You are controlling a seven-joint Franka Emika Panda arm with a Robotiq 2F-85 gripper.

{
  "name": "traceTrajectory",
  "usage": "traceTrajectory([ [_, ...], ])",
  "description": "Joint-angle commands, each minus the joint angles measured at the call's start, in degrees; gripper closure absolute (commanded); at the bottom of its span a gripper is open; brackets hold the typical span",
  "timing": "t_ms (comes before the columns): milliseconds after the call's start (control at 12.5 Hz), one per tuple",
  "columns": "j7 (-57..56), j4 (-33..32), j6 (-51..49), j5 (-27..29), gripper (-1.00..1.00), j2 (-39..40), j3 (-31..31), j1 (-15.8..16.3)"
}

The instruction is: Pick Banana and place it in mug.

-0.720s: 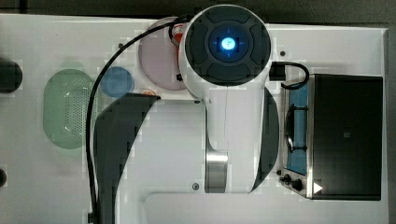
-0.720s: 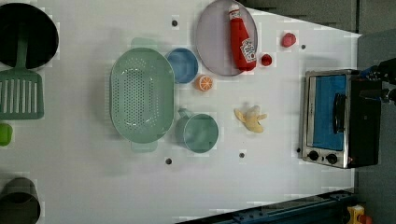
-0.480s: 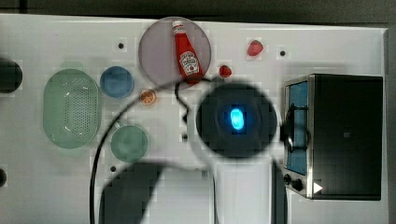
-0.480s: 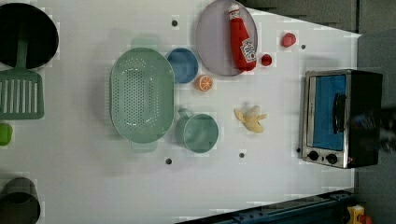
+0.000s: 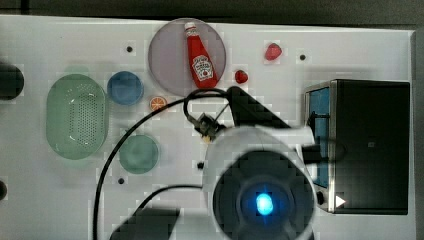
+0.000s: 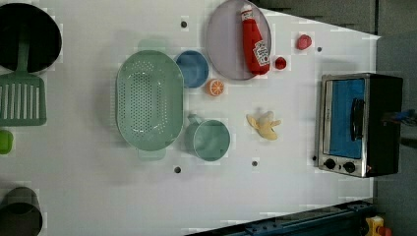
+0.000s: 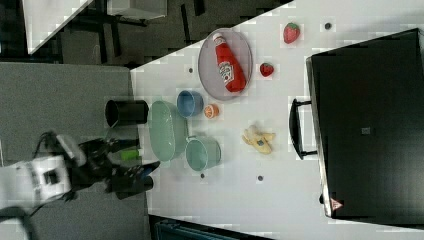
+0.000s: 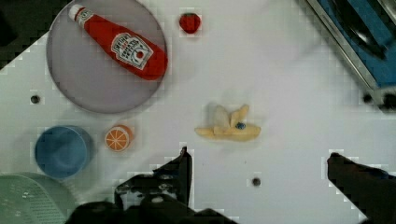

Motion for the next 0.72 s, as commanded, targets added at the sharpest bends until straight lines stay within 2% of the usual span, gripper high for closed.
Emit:
traceTrajectory([
  [80, -15.01, -9.96, 8.2, 0.56, -1.0, 7.58, -0.43, -0.84],
  [480, -46.27, -18.64, 24.97, 0.55, -1.0, 17.83, -0.46, -0.84],
  [720, -60.67, -20.06, 34.59, 0.54, -1.0, 26.02, -0.31, -0.83],
])
